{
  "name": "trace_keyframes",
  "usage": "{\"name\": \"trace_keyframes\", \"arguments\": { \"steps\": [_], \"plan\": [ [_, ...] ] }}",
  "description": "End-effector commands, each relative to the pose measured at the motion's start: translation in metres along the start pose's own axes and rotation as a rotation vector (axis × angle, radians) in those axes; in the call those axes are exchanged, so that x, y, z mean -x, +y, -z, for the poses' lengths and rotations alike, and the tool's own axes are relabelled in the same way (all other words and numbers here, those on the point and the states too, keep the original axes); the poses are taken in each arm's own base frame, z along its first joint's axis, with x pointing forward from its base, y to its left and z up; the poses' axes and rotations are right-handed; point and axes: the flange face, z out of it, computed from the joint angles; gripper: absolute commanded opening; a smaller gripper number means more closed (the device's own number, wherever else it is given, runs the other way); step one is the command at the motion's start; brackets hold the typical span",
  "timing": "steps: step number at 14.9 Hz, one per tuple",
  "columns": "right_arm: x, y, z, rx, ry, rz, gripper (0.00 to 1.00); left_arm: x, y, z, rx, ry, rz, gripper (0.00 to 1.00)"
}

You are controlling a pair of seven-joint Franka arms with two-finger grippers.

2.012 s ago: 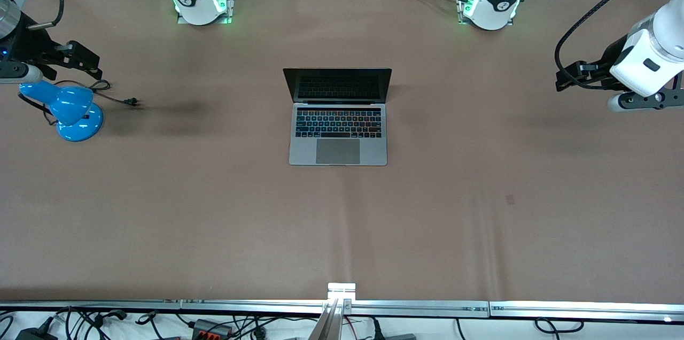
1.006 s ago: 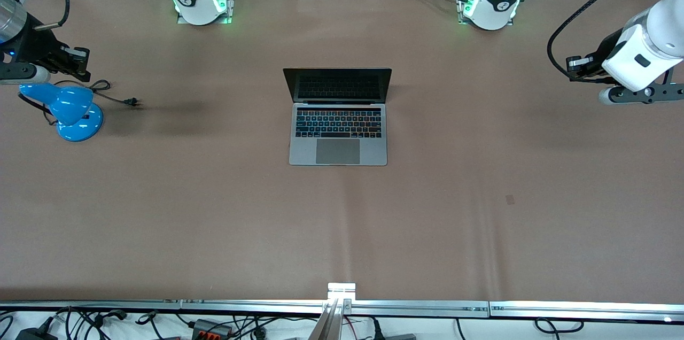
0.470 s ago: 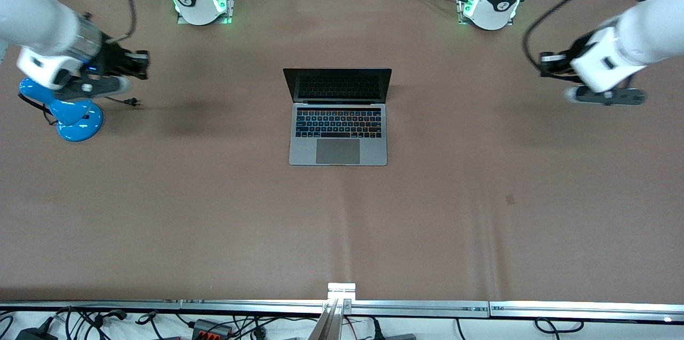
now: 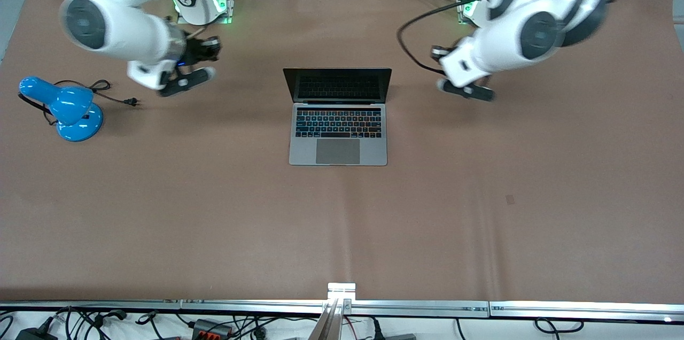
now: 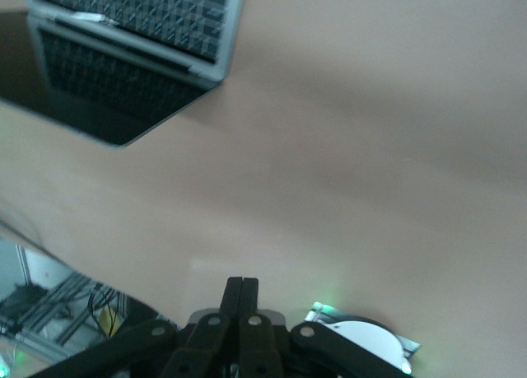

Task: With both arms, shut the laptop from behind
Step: 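Move both grippers toward the laptop screen's back edge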

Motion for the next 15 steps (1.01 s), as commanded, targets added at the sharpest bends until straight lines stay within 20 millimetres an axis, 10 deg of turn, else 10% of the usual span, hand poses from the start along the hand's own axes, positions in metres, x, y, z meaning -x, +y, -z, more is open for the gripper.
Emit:
{"name": "trace_keyframes", "arguments": {
  "steps": [1,7,15],
  "plan": [
    [0.007,-0.047,-0.044,0.012,-0.027,0.069,0.0,0.026,0.032,-0.049,-0.014,0.041,-0.01,0.0],
    [0.0,-0.116,-0.128,0.092,-0.002,0.038,0.0,0.022,0.079,-0.111,0.034,0.081,0.06,0.0],
    [-0.027,-0.137,-0.159,0.098,0.099,-0.06,0.0,-0.026,0.077,-0.143,0.134,0.154,0.091,0.0]
  ]
}}
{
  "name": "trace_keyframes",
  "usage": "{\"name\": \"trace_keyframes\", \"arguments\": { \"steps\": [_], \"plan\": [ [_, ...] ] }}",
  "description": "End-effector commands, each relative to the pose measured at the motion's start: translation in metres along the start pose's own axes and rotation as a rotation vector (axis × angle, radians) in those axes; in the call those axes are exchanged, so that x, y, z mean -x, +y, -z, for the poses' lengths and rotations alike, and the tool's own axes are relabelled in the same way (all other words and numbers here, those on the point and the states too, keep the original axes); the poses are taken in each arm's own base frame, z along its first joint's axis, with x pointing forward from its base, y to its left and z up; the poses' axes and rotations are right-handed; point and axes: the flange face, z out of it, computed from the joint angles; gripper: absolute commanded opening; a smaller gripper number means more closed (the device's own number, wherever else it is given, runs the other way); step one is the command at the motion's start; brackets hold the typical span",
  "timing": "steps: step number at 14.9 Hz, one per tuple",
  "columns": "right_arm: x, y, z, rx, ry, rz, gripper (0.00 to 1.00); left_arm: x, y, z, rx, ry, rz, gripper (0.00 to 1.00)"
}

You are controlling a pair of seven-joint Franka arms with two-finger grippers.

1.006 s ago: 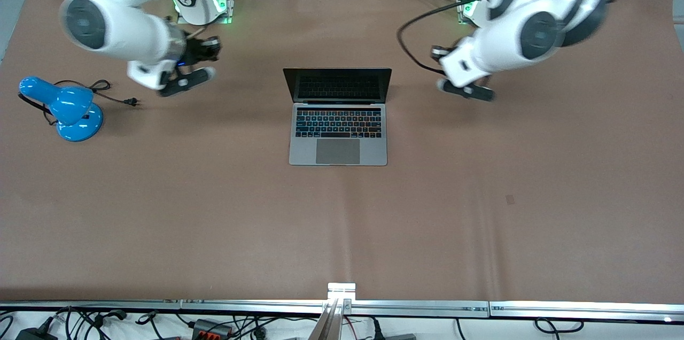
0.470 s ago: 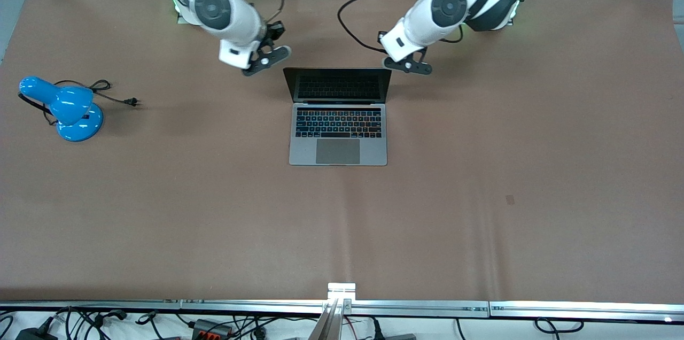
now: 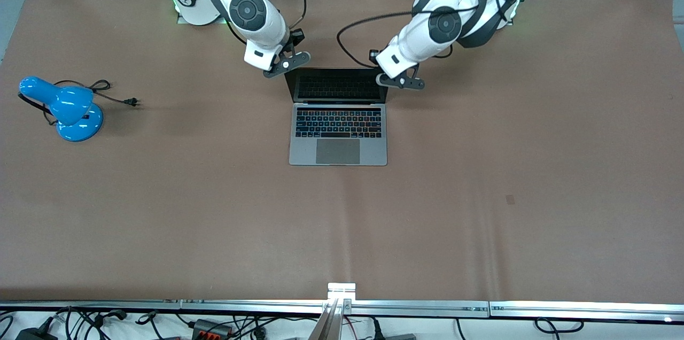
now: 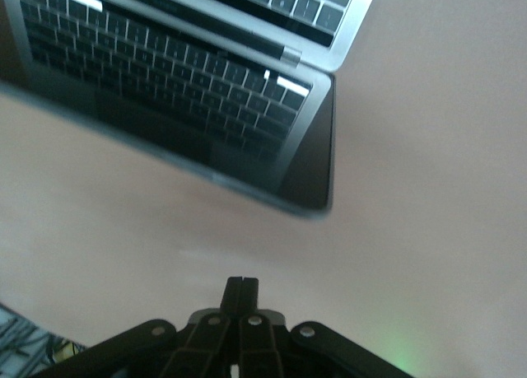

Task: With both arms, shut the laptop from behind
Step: 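Move both grippers toward the laptop screen's back edge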

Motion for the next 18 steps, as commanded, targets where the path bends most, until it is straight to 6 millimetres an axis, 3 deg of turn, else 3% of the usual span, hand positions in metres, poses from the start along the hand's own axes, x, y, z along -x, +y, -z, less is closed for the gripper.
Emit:
{"name": "trace_keyframes", "arguments": {
  "steps": [1,5,9,14,18],
  "plan": [
    [-0.009,-0.01,-0.001,-0.021,0.064,-0.07,0.0,-0.014,0.001,-0.011,0.04,0.004,0.018,0.0],
    [-0.025,-0.006,0.018,-0.049,0.132,-0.102,0.0,-0.024,0.004,-0.001,0.058,0.021,0.021,0.0],
    [-0.042,-0.001,0.032,-0.073,0.201,-0.119,0.0,-0.053,0.0,0.003,0.066,0.031,0.027,0.0],
    [-0.088,0.008,0.045,-0.087,0.235,-0.15,0.0,-0.096,-0.008,0.004,0.06,0.052,0.036,0.0],
    [-0.128,0.025,0.054,-0.095,0.264,-0.183,0.0,-0.121,-0.018,-0.007,0.042,0.052,0.051,0.0]
  ]
}}
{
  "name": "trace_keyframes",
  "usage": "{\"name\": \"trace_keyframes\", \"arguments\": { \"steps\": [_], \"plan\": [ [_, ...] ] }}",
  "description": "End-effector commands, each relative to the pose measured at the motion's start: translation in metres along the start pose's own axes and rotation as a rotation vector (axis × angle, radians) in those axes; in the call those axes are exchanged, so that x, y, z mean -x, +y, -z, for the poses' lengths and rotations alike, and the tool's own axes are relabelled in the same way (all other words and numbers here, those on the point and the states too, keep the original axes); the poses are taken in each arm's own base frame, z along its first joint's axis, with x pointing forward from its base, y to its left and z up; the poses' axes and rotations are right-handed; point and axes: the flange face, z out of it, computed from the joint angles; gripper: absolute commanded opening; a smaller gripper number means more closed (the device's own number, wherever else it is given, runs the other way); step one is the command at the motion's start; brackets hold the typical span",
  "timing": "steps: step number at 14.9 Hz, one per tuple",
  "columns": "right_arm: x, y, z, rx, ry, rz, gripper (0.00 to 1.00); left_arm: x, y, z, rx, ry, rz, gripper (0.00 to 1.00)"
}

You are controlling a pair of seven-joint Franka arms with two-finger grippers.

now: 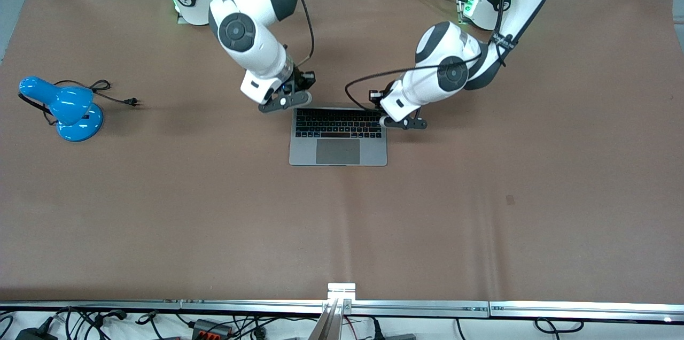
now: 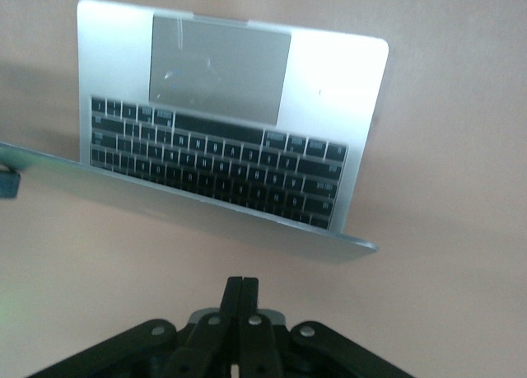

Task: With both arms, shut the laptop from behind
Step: 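Push the laptop screen down onto the keyboard with both grippers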

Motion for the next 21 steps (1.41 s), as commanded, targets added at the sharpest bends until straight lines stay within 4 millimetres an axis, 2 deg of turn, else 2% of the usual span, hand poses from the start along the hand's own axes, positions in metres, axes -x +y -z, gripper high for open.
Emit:
{"name": "trace_keyframes", "arguments": {
  "steps": [1,4,7,10,15,18,21],
  "plan": [
    [-0.036,0.003,-0.01,-0.006,0.008,-0.03,0.0,-0.025,-0.002,-0.009,-0.03,0.016,0.005,0.0],
    [-0.061,0.014,-0.034,0.01,-0.003,-0.051,0.0,-0.041,-0.007,-0.025,-0.05,0.011,0.006,0.0],
    [-0.086,0.027,-0.059,0.026,-0.008,-0.068,0.0,-0.048,-0.014,-0.041,-0.043,0.021,0.008,0.0],
    [-0.105,0.038,-0.098,0.059,-0.03,-0.078,0.0,-0.052,-0.017,-0.054,-0.057,0.039,-0.018,0.0],
    [-0.115,0.046,-0.152,0.085,-0.074,-0.09,0.0,-0.06,-0.029,-0.076,-0.075,0.057,-0.035,0.0],
    [-0.115,0.046,-0.161,0.088,-0.071,-0.088,0.0,-0.057,-0.028,-0.083,-0.098,0.058,-0.045,0.0],
    [-0.115,0.046,-0.161,0.09,-0.07,-0.085,0.0,-0.059,-0.026,-0.067,-0.1,0.078,-0.032,0.0]
  ]
}}
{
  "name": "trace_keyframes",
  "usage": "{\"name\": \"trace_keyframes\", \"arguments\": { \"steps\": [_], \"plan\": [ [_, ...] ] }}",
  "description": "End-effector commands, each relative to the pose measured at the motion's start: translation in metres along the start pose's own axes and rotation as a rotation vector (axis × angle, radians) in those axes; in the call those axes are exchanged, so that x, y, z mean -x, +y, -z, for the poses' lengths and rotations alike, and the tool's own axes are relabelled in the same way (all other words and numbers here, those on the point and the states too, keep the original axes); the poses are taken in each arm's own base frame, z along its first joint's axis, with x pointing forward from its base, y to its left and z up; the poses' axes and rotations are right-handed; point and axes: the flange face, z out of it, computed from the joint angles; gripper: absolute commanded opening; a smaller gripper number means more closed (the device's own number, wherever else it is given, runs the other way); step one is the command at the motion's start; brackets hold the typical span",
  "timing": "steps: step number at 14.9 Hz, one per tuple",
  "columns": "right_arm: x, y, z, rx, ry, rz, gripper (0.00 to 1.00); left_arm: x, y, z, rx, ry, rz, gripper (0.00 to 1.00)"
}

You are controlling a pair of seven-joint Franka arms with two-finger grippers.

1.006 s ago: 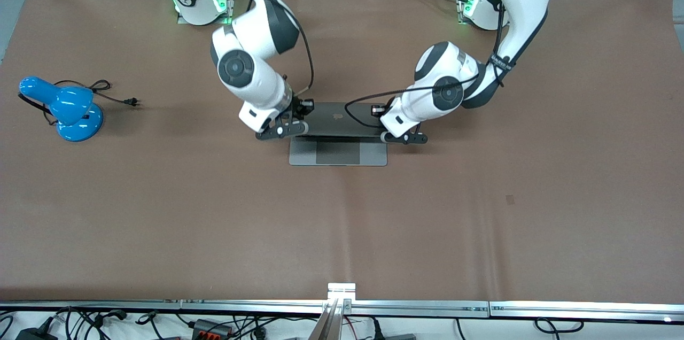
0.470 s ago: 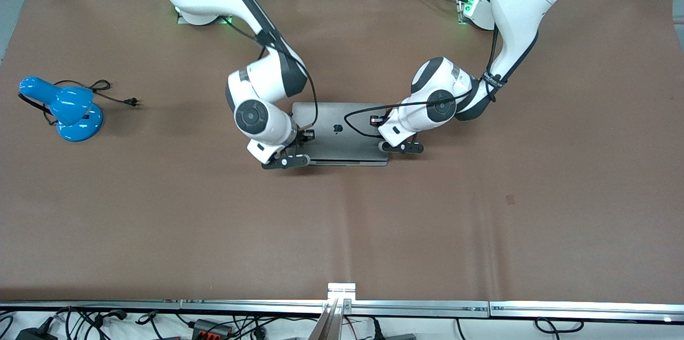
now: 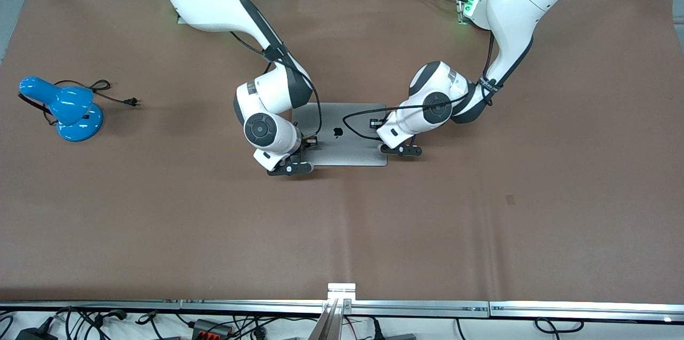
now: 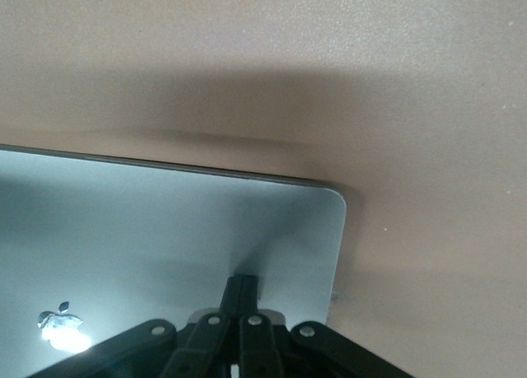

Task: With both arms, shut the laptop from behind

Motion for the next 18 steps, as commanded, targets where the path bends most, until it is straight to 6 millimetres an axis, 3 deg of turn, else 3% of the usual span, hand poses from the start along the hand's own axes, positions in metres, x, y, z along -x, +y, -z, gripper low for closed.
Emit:
{"name": "trace_keyframes", "arguments": {
  "steps": [1,4,7,9,11,13,15,18],
  "plan": [
    [-0.006,-0.002,-0.016,0.015,0.009,0.008,0.0,-0.005,0.003,0.02,-0.032,0.044,0.028,0.0],
    [-0.01,0.001,0.001,0.035,0.042,0.02,0.0,0.007,0.007,0.078,-0.103,0.032,0.041,0.0],
    [-0.018,0.02,0.066,0.069,0.123,0.029,0.0,0.009,-0.02,0.156,-0.164,0.032,0.077,0.0],
    [-0.018,0.037,0.106,0.073,0.135,0.007,0.0,0.012,-0.019,0.195,-0.205,-0.013,0.078,0.0],
    [-0.017,0.061,0.145,0.084,0.136,-0.011,0.0,0.002,-0.034,0.241,-0.214,-0.047,0.091,0.0],
    [-0.013,0.096,0.186,0.09,0.117,-0.034,0.02,0.008,-0.048,0.279,-0.23,-0.055,0.024,0.0],
    [-0.009,0.134,0.224,0.085,0.109,-0.038,0.05,0.015,-0.079,0.32,-0.257,-0.041,-0.025,0.0],
    [0.0,0.184,0.273,0.062,0.117,-0.018,0.1,0.026,-0.128,0.365,-0.271,-0.05,-0.086,0.0]
  ]
}}
